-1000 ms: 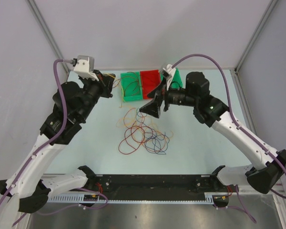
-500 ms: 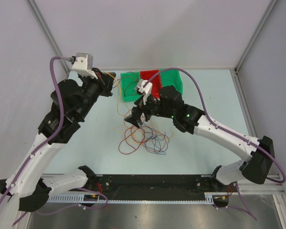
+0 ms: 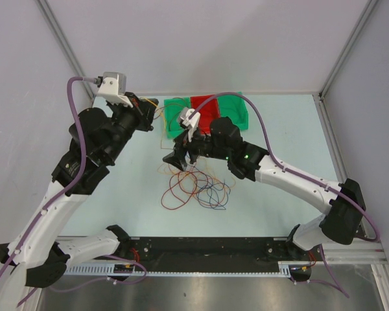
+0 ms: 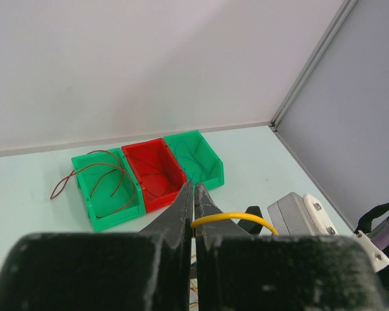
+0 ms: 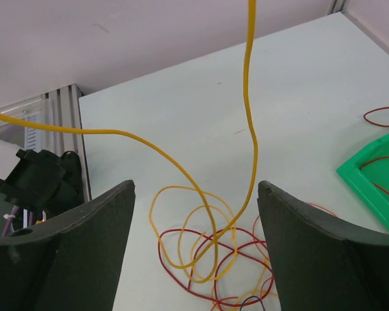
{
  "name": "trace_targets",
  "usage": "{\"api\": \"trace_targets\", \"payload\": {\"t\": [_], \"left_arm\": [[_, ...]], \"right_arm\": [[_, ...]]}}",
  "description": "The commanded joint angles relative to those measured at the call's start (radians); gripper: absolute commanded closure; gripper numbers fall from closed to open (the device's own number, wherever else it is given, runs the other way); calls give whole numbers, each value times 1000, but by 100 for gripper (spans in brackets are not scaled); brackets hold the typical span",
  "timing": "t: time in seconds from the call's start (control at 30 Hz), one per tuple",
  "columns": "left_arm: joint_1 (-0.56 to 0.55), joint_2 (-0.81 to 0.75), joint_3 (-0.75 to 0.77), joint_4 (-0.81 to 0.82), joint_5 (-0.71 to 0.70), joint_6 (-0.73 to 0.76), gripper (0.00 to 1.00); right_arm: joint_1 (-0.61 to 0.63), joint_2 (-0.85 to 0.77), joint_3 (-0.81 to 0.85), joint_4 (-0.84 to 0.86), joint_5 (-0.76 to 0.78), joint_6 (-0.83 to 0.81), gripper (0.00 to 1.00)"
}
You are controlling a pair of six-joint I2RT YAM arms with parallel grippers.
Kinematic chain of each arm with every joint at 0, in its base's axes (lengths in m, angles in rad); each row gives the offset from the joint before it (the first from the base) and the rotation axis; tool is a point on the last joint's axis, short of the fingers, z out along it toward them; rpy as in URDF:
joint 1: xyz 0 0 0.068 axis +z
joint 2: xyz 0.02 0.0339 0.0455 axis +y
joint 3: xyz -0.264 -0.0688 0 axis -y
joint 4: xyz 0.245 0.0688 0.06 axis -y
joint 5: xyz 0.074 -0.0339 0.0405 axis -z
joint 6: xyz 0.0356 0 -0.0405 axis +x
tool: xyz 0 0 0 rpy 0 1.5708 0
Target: Untangle the cables
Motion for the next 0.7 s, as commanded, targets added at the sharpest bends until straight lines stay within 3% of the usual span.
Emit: {"api": "trace_targets", "payload": {"t": [0.0,0.03,0.07,0.23,0.33,0.53,0.6,0.63,0.67], "left_arm": [[3,-9,27,20,20,-9,100],[3,-9,27,20,20,-10,100],[3,-11,27,21,20,-10,100],[4,-11,23,23,20,-12,100],[4,-11,23,24,22,-12,100],[3,-16,13,8,3,-13,100],[5,1,54,-102,-102,-41,69],[7,26,72,-150,-140,-52,27],[8,35,94,-237,-168,-70,14]], "right_arm": [[-2,-4,3,59,-12,4,26],[-4,-2,3,62,-7,4,32],[-5,-2,5,62,-7,4,47],[-8,4,5,53,-16,4,82],[-10,5,6,46,-19,4,97],[-11,-7,6,51,22,4,100],[-25,-21,6,51,76,27,100],[-31,-25,8,51,94,30,100],[-54,-31,11,49,108,39,100]]}}
